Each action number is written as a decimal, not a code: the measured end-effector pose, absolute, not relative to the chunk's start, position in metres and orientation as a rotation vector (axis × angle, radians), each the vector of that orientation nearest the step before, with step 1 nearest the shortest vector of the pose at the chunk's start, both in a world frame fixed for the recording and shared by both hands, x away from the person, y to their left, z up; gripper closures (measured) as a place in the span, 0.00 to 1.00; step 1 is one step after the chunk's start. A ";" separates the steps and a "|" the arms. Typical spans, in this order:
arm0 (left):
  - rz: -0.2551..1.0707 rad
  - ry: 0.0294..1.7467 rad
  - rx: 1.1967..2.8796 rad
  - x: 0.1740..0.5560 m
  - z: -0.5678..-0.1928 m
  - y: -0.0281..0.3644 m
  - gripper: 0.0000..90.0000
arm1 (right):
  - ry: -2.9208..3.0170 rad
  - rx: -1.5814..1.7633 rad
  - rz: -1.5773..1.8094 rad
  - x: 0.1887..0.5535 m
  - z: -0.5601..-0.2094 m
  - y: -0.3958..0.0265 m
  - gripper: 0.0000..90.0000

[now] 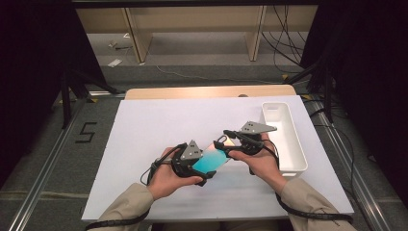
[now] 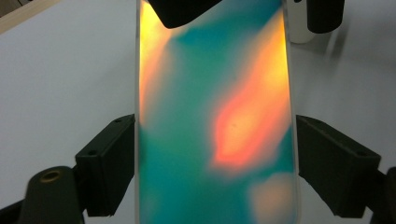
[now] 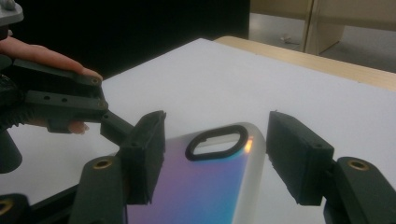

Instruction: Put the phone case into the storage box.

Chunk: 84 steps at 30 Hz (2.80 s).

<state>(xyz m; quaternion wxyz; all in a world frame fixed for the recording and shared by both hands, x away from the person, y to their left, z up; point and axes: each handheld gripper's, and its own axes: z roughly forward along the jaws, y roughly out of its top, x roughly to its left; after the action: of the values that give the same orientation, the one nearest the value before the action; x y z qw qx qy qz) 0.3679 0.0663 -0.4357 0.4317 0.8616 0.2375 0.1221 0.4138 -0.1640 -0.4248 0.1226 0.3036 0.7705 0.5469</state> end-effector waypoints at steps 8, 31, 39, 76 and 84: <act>0.306 0.590 2.144 0.368 -0.436 0.066 0.19 | 2.230 0.903 1.612 0.414 -0.425 -0.165 0.53; 0.343 0.572 2.155 0.367 -0.438 0.064 0.19 | 2.213 1.038 1.683 0.416 -0.421 -0.167 0.69; 0.356 0.565 2.158 0.367 -0.440 0.064 0.19 | 2.216 1.070 1.687 0.417 -0.420 -0.167 0.71; 0.429 0.553 2.075 0.373 -0.440 0.073 0.15 | 2.404 0.561 1.638 0.416 -0.374 -0.174 0.89; 0.424 0.541 2.077 0.372 -0.440 0.072 0.17 | 2.507 0.408 1.593 0.414 -0.372 -0.174 0.89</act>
<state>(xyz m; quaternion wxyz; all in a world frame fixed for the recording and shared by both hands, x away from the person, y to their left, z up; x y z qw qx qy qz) 0.3723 0.0717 -0.4404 0.4592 0.8433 0.2199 0.1721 0.4136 -0.1735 -0.3716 0.0716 0.1358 0.8340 0.5300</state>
